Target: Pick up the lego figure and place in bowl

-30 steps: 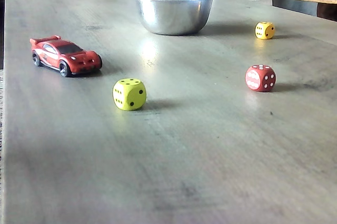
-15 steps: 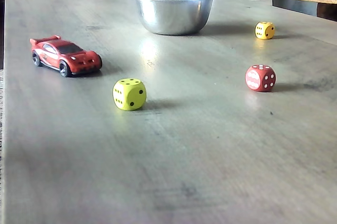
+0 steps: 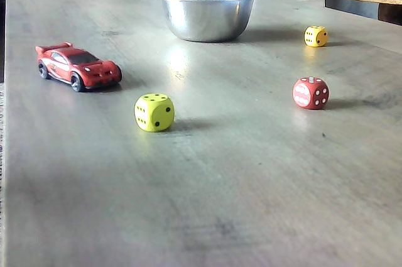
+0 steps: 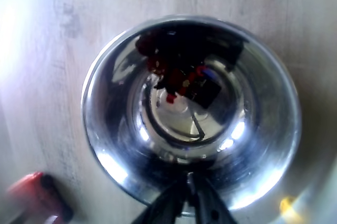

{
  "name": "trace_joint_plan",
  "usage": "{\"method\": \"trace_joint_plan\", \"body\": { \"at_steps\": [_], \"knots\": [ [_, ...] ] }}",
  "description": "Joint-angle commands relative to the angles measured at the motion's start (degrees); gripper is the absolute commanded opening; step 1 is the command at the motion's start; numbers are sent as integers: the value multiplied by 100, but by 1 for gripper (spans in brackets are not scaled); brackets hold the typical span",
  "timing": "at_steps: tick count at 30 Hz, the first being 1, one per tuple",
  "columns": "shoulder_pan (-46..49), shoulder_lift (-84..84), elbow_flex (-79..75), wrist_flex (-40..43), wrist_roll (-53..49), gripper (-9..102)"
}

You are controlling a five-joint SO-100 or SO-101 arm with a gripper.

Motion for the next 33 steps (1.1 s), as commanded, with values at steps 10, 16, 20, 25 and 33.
{"method": "trace_joint_plan", "body": {
  "at_steps": [10, 16, 20, 25, 33],
  "knots": [
    [-1187, 1020, -272, -44, 44, 0],
    [-1916, 1494, -272, -44, 53, 0],
    [-2373, 1749, -272, -44, 53, 0],
    [-2883, 2013, -264, -44, 53, 0],
    [-3604, 2399, -264, -44, 53, 0]
  ]
}}
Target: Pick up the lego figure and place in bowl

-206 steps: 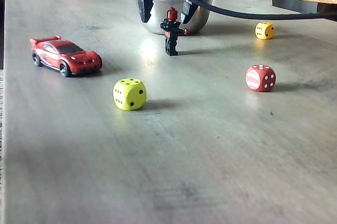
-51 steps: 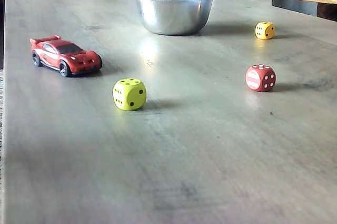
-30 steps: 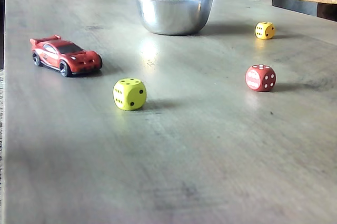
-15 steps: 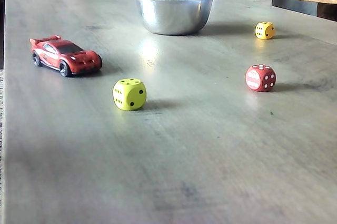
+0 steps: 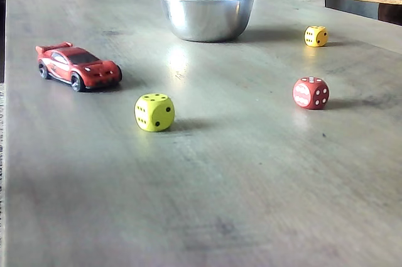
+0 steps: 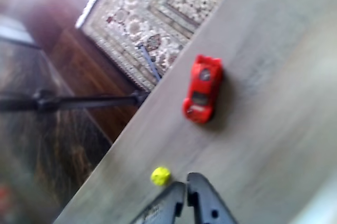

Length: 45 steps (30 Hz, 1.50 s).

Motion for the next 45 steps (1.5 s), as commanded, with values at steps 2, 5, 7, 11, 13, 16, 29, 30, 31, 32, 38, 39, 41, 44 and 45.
{"method": "trace_joint_plan", "body": {
  "at_steps": [2, 5, 7, 11, 13, 16, 29, 30, 31, 32, 38, 39, 41, 44, 45],
  "knots": [
    [-378, 448, -264, -44, 26, 0],
    [-624, 615, -264, -44, 26, 0],
    [-782, 721, -264, -44, 26, 0],
    [-1055, 923, -255, -35, -18, 0],
    [-1160, 1028, -246, -35, -53, 0],
    [-1266, 1160, -246, -35, -70, 0],
    [-1371, 1740, -211, -18, -281, 0],
    [-1424, 1793, -141, -18, -387, 0],
    [-1468, 1872, -26, -18, -510, 0],
    [-1512, 1978, 114, -18, -642, 0],
    [-1802, 2848, 1239, -26, -1327, 0],
    [-1837, 3006, 1415, -26, -1389, 0],
    [-1898, 3322, 1740, -26, -1459, 0],
    [-1969, 3727, 2101, -26, -1582, 0],
    [-1978, 3841, 2206, -26, -1652, 0]
  ]
}}
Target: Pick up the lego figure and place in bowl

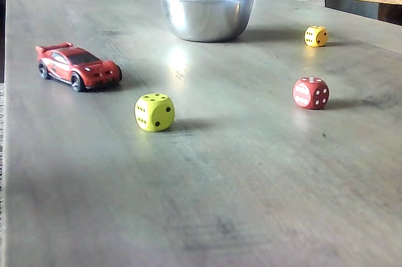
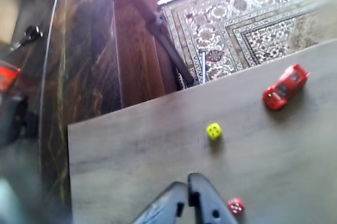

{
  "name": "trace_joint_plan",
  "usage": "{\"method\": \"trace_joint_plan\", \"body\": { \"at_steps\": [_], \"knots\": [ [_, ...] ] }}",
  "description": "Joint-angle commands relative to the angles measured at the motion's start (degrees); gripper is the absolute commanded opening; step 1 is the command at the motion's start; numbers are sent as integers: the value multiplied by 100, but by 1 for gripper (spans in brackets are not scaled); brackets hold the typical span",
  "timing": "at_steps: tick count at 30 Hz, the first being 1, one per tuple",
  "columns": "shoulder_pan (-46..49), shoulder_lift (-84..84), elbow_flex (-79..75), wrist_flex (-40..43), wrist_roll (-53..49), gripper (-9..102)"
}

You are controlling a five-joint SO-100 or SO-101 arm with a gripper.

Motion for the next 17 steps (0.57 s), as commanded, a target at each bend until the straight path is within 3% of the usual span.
{"method": "trace_joint_plan", "body": {
  "at_steps": [1, 10, 17],
  "knots": [
    [-79, 475, 220, -26, -211, 0],
    [-79, 1178, 1169, -26, -1195, 0],
    [-88, 1960, 1978, -26, -1336, 0]
  ]
}}
